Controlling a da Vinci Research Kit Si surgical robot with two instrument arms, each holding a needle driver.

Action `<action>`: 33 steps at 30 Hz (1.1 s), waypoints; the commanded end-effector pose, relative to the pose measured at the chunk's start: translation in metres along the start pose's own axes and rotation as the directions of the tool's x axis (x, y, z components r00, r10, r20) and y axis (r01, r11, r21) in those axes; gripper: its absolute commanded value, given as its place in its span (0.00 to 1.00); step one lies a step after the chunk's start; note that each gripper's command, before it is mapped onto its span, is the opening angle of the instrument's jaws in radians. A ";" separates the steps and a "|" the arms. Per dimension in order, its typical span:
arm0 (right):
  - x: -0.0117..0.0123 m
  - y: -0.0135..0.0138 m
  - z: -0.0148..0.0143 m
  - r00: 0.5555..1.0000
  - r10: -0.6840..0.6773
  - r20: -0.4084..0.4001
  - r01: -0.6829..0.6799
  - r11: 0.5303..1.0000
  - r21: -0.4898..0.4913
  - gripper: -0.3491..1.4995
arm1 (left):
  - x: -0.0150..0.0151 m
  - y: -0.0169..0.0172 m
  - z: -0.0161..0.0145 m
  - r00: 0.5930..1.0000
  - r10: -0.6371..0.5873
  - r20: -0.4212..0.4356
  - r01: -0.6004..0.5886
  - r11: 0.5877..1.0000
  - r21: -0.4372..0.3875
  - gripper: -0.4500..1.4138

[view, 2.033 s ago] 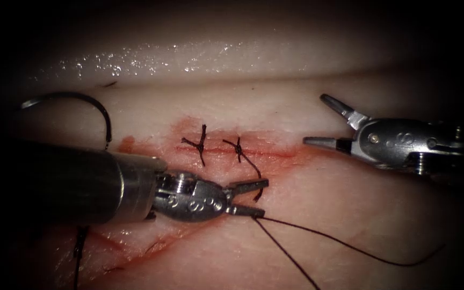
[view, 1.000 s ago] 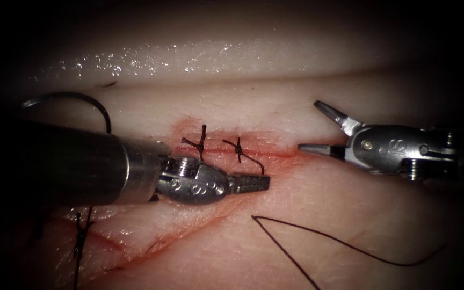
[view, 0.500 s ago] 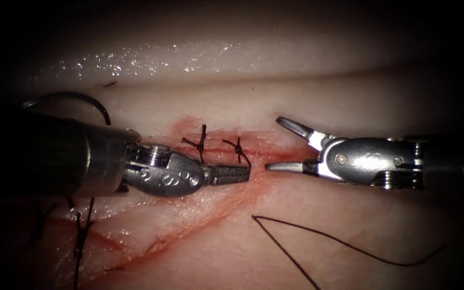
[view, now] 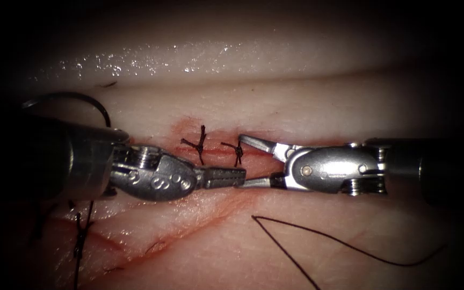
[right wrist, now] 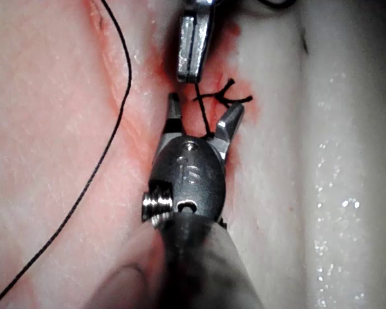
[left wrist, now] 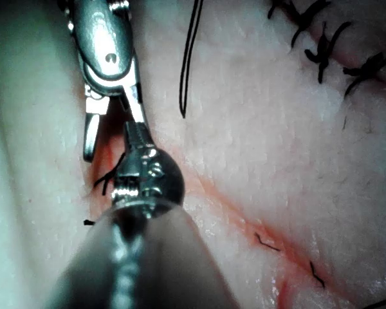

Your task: Wound Closure

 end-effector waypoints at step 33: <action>0.0004 -0.0005 0.0061 0.991 -0.124 -0.044 0.120 0.990 -0.075 0.77 | -0.0004 0.0002 0.0011 1.000 0.003 -0.004 -0.003 1.000 -0.001 0.00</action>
